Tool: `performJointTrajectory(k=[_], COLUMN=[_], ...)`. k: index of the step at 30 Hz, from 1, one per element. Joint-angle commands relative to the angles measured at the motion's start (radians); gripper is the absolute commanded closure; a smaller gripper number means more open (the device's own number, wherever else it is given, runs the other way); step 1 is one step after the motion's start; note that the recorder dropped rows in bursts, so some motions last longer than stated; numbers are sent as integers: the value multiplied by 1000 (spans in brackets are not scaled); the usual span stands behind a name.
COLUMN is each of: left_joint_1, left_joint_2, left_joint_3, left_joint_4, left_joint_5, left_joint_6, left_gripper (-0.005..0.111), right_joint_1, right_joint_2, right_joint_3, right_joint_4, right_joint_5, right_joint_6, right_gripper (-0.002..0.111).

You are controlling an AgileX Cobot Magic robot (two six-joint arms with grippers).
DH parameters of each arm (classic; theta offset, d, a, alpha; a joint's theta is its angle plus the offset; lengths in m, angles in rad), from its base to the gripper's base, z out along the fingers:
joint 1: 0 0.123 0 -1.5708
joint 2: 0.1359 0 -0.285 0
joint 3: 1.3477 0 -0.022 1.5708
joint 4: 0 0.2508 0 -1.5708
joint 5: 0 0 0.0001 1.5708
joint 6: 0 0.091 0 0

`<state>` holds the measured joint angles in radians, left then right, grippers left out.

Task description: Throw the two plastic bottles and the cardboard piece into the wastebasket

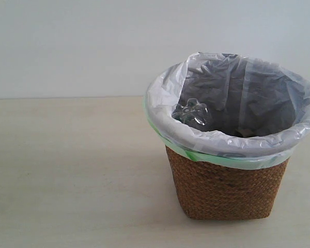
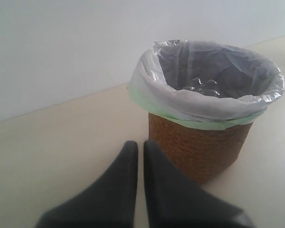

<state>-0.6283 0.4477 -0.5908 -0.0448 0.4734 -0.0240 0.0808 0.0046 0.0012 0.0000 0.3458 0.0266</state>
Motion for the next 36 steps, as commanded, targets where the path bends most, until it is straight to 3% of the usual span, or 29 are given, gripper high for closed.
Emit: performJointTrajectory(k=[1, 5, 9, 17, 27, 32, 36], left_joint_1=[2, 4, 50, 241, 492, 630, 686], left_joint_2=[-4, -24, -87, -232, -415, -448, -448], left_joint_3=[9, 39, 92, 125, 313, 389, 456], left_joint_4=[1, 3, 3, 20, 1, -68, -79], left_joint_5=[-4, -6, -6, -38, -387, -437, -473], left_joint_6=[-12, -12, -12, 16, 16, 12, 12], left_gripper=[103, 103, 103, 103, 103, 103, 103], right_joint_1=[-6, -6, -6, -6, -6, -6, -6], right_joint_2=[-5, -5, -5, -5, -5, -5, -5], right_joint_3=[-1, -1, -1, -1, -1, -1, -1], right_joint_4=[-6, -6, -6, -6, -6, -6, -6], right_joint_5=[-8, -8, -8, -8, -8, -8, -8], right_joint_6=[-4, -4, -4, -4, -4, -4, -4], right_gripper=[108, 108, 108, 108, 108, 108, 108])
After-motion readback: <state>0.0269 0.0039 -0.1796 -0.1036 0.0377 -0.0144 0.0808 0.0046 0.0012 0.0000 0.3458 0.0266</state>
